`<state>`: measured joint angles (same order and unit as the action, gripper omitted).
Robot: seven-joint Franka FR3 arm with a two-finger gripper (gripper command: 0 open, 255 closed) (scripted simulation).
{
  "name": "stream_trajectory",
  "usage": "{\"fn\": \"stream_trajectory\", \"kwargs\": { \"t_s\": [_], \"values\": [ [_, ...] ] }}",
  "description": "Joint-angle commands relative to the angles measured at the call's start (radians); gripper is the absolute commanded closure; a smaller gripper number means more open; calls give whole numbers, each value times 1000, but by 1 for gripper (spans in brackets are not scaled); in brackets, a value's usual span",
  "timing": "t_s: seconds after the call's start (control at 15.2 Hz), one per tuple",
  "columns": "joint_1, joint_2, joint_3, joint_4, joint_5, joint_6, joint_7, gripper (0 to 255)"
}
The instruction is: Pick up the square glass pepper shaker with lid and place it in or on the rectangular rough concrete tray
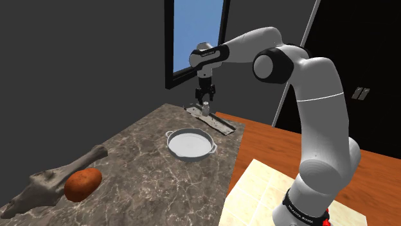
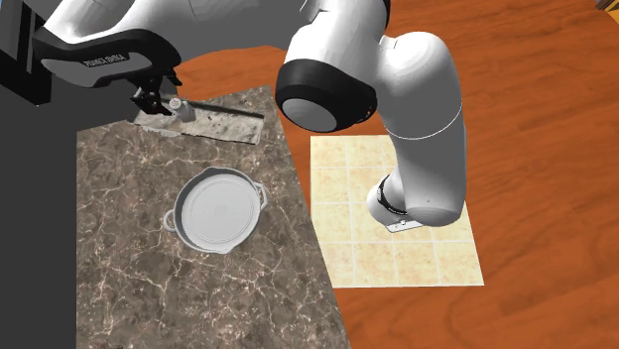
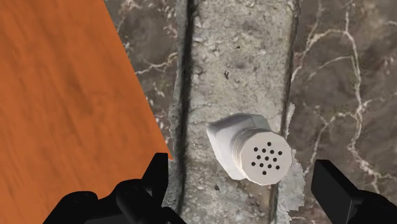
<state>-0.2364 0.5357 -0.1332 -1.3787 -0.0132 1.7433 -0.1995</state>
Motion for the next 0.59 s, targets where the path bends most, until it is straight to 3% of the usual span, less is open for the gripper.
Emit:
{"fn": "stream_trajectory", "kwargs": {
  "t_s": [0.0,0.53],
  "values": [
    [-1,10,0,77,1,-68,-2,0],
    [-2,16,0,112,2,-97,-2,0]
  ]
}}
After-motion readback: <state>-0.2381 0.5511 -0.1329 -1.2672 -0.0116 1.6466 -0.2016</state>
